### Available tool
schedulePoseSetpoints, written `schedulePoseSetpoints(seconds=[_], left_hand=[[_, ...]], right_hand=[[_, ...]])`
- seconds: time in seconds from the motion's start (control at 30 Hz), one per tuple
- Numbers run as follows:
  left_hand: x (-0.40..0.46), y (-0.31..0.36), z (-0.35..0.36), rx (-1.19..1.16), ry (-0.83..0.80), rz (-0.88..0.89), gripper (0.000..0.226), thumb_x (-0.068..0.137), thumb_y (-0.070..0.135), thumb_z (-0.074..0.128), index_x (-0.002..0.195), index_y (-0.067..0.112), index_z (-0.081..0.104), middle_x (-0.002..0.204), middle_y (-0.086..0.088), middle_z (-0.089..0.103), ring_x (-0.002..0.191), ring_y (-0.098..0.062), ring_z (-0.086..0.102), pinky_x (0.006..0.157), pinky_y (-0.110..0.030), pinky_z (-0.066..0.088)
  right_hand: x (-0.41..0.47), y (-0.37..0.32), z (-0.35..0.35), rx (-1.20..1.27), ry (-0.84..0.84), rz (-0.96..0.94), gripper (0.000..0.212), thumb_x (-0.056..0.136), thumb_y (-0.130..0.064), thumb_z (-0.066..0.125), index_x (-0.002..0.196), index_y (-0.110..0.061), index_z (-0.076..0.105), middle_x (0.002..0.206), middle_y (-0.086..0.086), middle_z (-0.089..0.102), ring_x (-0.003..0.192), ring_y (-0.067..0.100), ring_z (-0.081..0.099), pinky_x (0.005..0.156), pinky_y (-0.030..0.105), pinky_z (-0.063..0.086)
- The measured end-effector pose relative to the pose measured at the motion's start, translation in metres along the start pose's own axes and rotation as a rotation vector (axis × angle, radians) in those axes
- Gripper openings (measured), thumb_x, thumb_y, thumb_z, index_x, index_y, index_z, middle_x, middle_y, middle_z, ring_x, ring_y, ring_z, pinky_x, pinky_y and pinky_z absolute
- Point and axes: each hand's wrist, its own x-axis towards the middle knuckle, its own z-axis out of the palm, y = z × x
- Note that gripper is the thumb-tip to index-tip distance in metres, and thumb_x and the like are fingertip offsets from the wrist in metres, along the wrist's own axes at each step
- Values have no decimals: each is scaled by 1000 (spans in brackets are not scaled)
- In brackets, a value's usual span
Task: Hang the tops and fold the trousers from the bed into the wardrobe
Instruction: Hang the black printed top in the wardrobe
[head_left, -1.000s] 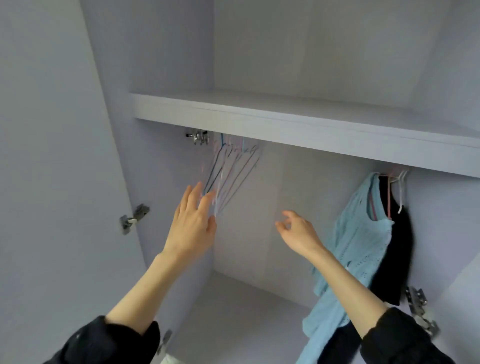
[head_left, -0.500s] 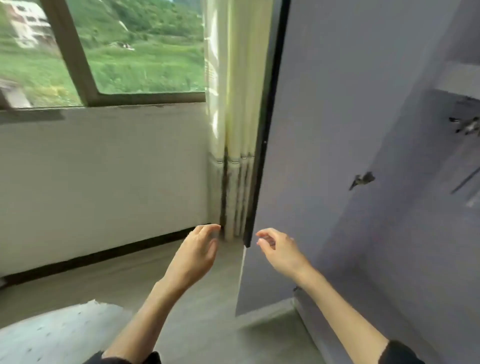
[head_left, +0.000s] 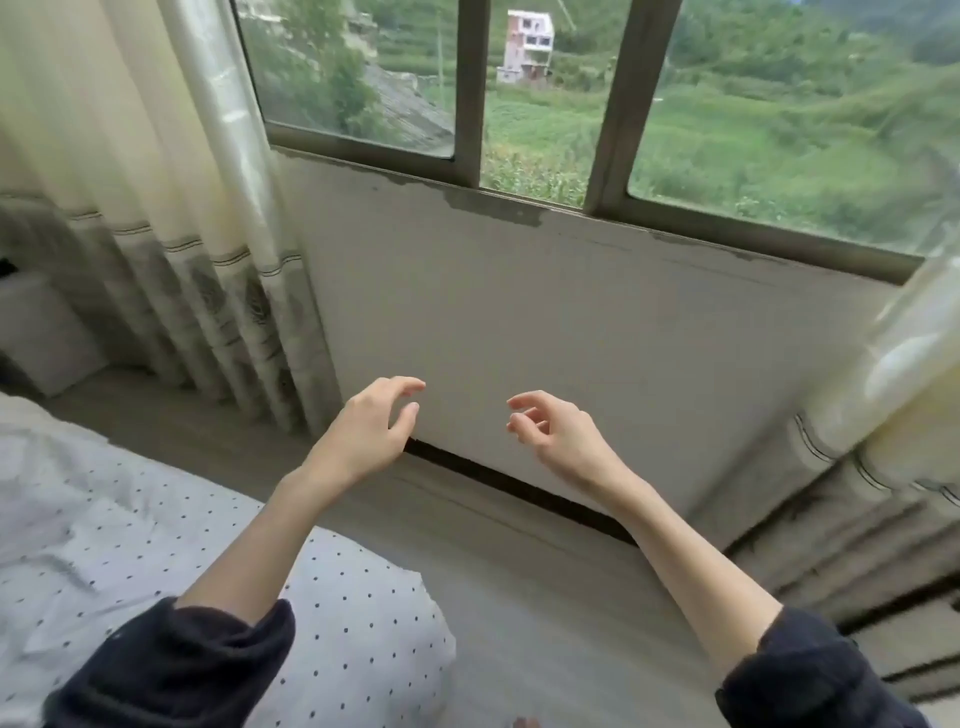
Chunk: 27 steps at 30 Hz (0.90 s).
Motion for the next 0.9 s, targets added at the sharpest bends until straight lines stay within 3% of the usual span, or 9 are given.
schedulePoseSetpoints(seconds=[0.1,0.2,0.43,0.63,0.77,0.9], left_hand=[[35,-33,2,-58,169,-221,31,95,13,47,125,15,55,123,0,57,117,-10,51,91,-17,34],[44,-48,-2,-42,198,-349,32,96,14,46,126,16,55,126,1,56,118,-10,50,91,-14,32],[39,-111,-44,9,501,-752,30,97,19,43,125,21,54,127,7,53,118,-10,49,97,-21,34],[86,-186,-78,-22,826,-889,29,96,14,45,122,13,57,124,-1,58,118,-13,52,96,-23,39],[137,-227,-109,-111,1051,-959,28,96,11,45,121,13,58,124,1,59,116,-10,52,91,-15,35],[165,-254,-127,-165,1112,-1046,28,97,11,44,121,16,57,122,5,58,112,-5,51,92,-14,35]], right_hand=[[92,-13,9,-35,-208,-120,27,97,-25,44,121,-21,55,109,-1,64,95,12,58,79,19,41],[142,-32,18,-31,-321,-218,28,97,-25,45,122,-21,55,109,-2,64,96,11,58,80,19,40],[281,-107,100,-77,-640,-513,27,96,-24,47,120,-20,57,106,-4,65,95,11,59,87,24,46],[374,-161,183,-137,-865,-733,26,95,-21,49,119,-20,57,104,-5,65,89,9,61,74,16,42],[449,-209,232,-90,-946,-778,21,94,-21,52,114,-22,59,102,-2,68,95,13,64,82,24,47],[489,-241,280,-77,-1057,-804,21,94,-20,52,113,-23,60,101,1,68,94,14,65,87,29,50]])
